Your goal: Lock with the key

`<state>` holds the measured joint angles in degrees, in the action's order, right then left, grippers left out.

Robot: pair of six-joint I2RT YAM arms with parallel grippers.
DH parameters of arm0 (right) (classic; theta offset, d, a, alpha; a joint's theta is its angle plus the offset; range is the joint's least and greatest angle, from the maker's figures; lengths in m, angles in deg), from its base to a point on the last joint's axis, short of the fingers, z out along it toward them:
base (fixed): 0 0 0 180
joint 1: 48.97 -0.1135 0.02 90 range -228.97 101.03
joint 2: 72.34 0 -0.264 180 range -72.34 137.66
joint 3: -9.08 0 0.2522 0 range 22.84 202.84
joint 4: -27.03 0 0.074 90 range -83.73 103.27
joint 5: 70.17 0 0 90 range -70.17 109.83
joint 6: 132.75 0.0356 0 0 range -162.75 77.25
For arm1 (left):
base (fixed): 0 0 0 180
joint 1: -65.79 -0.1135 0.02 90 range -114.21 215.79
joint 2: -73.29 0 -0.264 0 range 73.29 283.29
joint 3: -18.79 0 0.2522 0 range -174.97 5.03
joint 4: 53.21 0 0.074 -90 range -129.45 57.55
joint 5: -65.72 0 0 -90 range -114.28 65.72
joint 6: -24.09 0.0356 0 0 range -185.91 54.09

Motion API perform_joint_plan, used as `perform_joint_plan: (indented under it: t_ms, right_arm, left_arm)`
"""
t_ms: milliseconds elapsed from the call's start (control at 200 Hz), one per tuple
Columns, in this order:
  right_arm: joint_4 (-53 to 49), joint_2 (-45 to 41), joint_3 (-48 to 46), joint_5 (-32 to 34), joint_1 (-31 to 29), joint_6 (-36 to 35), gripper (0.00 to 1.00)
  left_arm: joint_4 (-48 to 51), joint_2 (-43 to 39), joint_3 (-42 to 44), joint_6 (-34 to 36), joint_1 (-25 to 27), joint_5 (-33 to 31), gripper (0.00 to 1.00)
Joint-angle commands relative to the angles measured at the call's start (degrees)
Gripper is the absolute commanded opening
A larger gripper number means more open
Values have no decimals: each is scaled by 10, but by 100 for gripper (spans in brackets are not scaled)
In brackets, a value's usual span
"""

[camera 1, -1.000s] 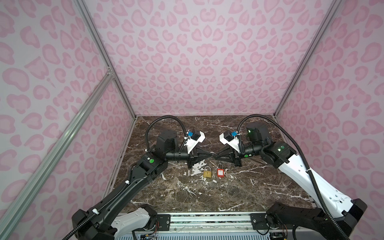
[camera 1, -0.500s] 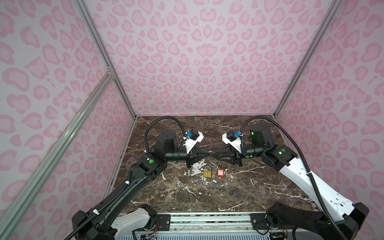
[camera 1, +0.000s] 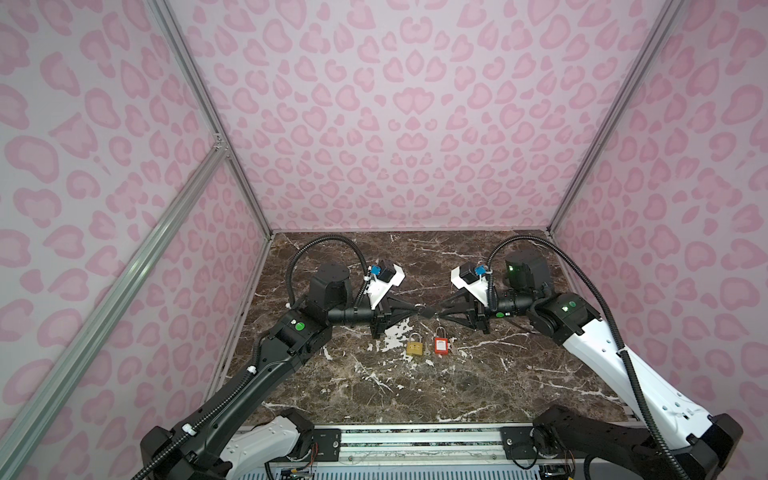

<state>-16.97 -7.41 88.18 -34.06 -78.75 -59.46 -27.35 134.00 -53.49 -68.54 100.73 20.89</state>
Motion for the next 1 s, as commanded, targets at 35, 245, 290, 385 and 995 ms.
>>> perform_joint_plan:
  t_ms: [35,245,290,385,995]
  right_arm:
    - [7,5,-6,-12,-12,10,28]
    - [21,6,-18,-14,-20,20,16]
    - [23,5,-19,-14,-20,20,13]
    - [21,6,-20,-14,-20,19,6]
    - [-38,-3,-29,-10,5,-18,0]
  left_arm:
    - [-29,0,1,-5,-2,4,4]
    - [-31,5,-1,-7,-1,4,4]
    - [-32,6,-1,-7,-1,6,4]
    - [-32,6,0,-8,-1,5,4]
    - [-31,-1,2,-3,-3,-8,4]
